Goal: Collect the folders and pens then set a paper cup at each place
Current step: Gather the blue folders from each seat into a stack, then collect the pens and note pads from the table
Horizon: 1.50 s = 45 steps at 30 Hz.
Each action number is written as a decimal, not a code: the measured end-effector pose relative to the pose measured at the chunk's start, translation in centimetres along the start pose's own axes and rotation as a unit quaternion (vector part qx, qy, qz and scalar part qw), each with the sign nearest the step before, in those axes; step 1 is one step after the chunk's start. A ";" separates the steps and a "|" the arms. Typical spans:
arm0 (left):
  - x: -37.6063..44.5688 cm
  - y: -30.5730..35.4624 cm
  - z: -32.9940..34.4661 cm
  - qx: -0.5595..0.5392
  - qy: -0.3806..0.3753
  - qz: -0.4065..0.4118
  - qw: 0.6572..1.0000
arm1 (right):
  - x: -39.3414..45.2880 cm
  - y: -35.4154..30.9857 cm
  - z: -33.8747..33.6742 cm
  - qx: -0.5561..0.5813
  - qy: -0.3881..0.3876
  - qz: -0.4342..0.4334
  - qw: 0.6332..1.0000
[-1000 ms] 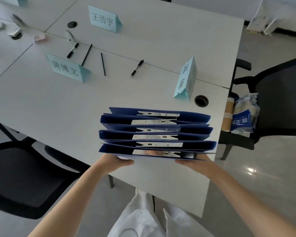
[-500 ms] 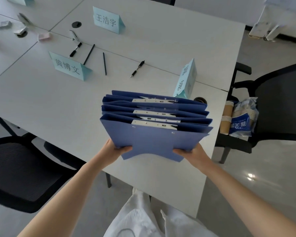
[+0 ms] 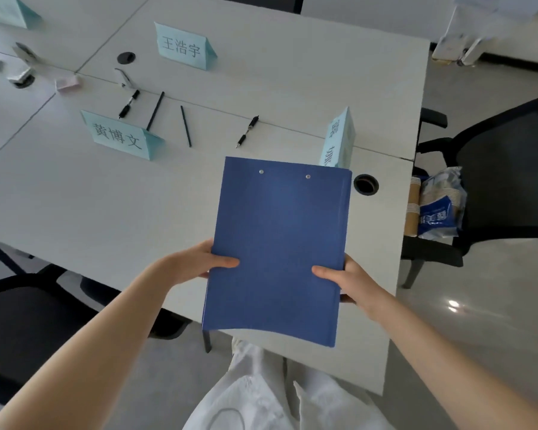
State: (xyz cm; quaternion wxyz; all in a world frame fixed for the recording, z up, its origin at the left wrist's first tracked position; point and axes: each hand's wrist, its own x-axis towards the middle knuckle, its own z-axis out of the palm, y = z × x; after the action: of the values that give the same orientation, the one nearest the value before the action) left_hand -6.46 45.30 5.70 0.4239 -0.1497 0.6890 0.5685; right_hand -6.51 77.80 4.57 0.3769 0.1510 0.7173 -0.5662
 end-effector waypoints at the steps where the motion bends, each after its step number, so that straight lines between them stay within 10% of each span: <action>1: 0.3 0.1 -0.5 -0.004 -0.008 -0.013 1.000 | 0.3 0.1 0.4 0.005 0.007 0.021 1.000; 11: 4.0 -2.1 -3.2 -0.007 -0.042 -0.094 0.995 | 2.8 1.4 4.9 0.053 0.080 0.168 0.981; 28: 8.8 -6.4 -1.3 -0.027 0.043 -0.094 0.994 | 5.3 5.6 3.2 0.024 0.152 0.188 0.970; 38: 7.3 -2.4 0.6 0.258 0.105 -0.131 0.951 | 2.9 1.8 4.8 -0.109 0.183 0.181 0.960; 45: 6.6 -2.1 -0.9 0.191 0.127 -0.147 0.962 | 2.5 1.0 3.7 -0.104 0.181 0.171 0.963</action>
State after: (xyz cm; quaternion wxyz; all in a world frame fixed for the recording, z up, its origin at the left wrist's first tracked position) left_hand -9.33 45.65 -0.69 0.4325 -0.2359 0.8035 0.3341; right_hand -6.18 74.12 1.79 0.3454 0.3319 0.7918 -0.3790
